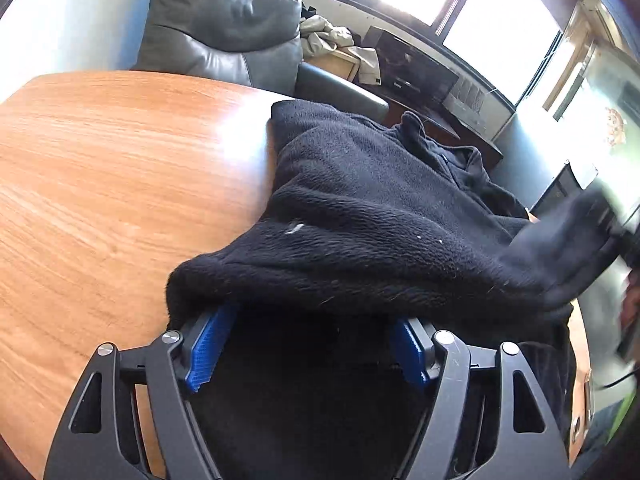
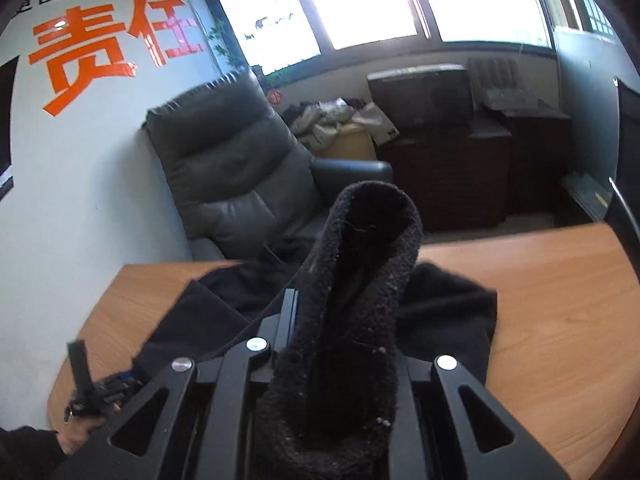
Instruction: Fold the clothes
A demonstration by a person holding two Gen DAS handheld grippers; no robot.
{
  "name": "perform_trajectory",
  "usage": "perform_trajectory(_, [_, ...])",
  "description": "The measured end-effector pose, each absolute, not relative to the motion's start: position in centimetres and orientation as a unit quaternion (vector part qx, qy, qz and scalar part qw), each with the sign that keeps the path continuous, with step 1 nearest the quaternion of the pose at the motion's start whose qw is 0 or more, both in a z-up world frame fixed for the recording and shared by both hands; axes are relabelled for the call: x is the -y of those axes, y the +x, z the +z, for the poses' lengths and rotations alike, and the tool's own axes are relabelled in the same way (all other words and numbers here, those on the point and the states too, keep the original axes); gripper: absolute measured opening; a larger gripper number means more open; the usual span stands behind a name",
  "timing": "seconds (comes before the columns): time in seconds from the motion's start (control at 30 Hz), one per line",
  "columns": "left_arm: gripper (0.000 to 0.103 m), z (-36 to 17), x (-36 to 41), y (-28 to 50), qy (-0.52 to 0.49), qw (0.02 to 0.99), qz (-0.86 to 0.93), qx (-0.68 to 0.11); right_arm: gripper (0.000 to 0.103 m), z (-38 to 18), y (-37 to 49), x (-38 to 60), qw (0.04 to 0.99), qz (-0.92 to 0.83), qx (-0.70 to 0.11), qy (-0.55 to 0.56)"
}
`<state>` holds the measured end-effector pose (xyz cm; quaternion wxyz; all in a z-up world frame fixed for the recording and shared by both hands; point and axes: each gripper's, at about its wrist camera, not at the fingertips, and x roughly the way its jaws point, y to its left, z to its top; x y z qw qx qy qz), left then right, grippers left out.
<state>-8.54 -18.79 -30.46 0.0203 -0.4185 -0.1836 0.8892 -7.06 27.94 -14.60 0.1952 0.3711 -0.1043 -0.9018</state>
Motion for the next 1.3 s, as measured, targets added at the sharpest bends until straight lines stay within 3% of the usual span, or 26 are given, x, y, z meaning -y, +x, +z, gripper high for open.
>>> perform_trajectory(0.1, [0.074, -30.2, 19.1, -8.0, -0.427, 0.021, 0.887, 0.175, 0.021, -22.0, -6.2, -30.6, 0.139, -0.878, 0.091, 0.450])
perform_trajectory(0.13, [0.079, -29.9, 19.0, -7.6, -0.431, 0.022, 0.886, 0.168, 0.031, -23.1, -5.7, -31.2, 0.129, -0.870, 0.093, 0.466])
perform_trajectory(0.17, [0.081, -29.5, 18.3, -7.2, -0.436, 0.032, 0.885, 0.160, 0.031, -23.8, -5.1, -31.8, 0.123, -0.864, 0.096, 0.478])
perform_trajectory(0.2, [0.081, -29.1, 17.7, -6.7, -0.442, 0.042, 0.883, 0.153, 0.032, -23.7, -4.3, -32.1, 0.121, -0.864, 0.095, 0.479])
perform_trajectory(0.23, [0.081, -28.6, 17.0, -6.2, -0.446, 0.054, 0.882, 0.145, 0.039, -23.0, -3.2, -32.1, 0.113, -0.869, 0.075, 0.475])
perform_trajectory(0.33, [0.084, -24.7, 14.2, -4.6, -0.418, 0.121, 0.893, 0.114, 0.067, -19.3, -1.3, -31.2, 0.074, -0.890, -0.003, 0.451])
perform_trajectory(0.43, [0.103, -20.4, 11.3, -5.4, -0.357, 0.169, 0.914, 0.093, 0.076, -15.4, -1.0, -30.0, 0.057, -0.915, -0.056, 0.395])
perform_trajectory(0.47, [0.103, -20.2, 10.9, -6.9, -0.347, 0.178, 0.916, 0.095, 0.078, -14.4, -1.2, -29.5, 0.064, -0.921, -0.058, 0.381])
perform_trajectory(0.57, [0.103, -22.2, 10.6, -11.8, -0.361, 0.183, 0.906, 0.123, 0.081, -13.2, -3.1, -27.3, 0.144, -0.918, -0.004, 0.369])
perform_trajectory(0.63, [0.101, -24.9, 10.6, -14.4, -0.392, 0.172, 0.894, 0.133, 0.080, -15.5, -5.1, -25.2, 0.201, -0.896, 0.025, 0.394])
perform_trajectory(0.7, [0.097, -27.9, 10.5, -16.2, -0.428, 0.157, 0.880, 0.135, 0.077, -18.9, -6.1, -26.1, 0.185, -0.889, 0.033, 0.418])
perform_trajectory(0.73, [0.091, -29.0, 10.6, -16.1, -0.431, 0.156, 0.878, 0.135, 0.070, -20.6, -6.5, -26.8, 0.174, -0.886, 0.037, 0.428])
perform_trajectory(0.83, [0.081, -30.3, 10.6, -15.2, -0.417, 0.155, 0.887, 0.127, 0.030, -24.2, -7.5, -28.8, 0.141, -0.880, 0.043, 0.451])
perform_trajectory(0.87, [0.081, -30.4, 10.7, -15.1, -0.415, 0.155, 0.887, 0.128, 0.021, -24.2, -7.8, -29.3, 0.132, -0.884, 0.037, 0.448])
perform_trajectory(0.93, [0.081, -30.3, 10.7, -15.3, -0.414, 0.154, 0.888, 0.128, 0.019, -24.0, -8.3, -30.4, 0.113, -0.890, 0.024, 0.442])
perform_trajectory(1.0, [0.081, -29.9, 10.5, -15.2, -0.418, 0.150, 0.888, 0.121, 0.022, -23.0, -8.8, -30.4, 0.081, -0.893, 0.001, 0.442])
perform_trajectory(1.07, [0.086, -29.0, 10.4, -14.7, -0.413, 0.145, 0.890, 0.123, 0.054, -21.7, -8.6, -29.6, 0.065, -0.898, -0.018, 0.434])
perform_trajectory(1.13, [0.103, -28.5, 10.6, -13.3, -0.396, 0.153, 0.898, 0.118, 0.074, -20.6, -7.1, -28.2, 0.092, -0.905, -0.030, 0.413])
perform_trajectory(1.17, [0.103, -28.8, 10.4, -12.4, -0.398, 0.151, 0.899, 0.100, 0.081, -20.1, -6.4, -27.5, 0.105, -0.909, -0.035, 0.403])
perform_trajectory(1.23, [0.101, -29.7, 10.8, -11.2, -0.419, 0.152, 0.892, 0.072, 0.081, -22.2, -5.0, -26.2, 0.116, -0.890, -0.056, 0.437])
perform_trajectory(1.3, [0.101, -29.4, 10.9, -10.2, -0.413, 0.154, 0.896, 0.051, 0.075, -24.2, -4.1, -26.2, 0.103, -0.877, -0.054, 0.467])
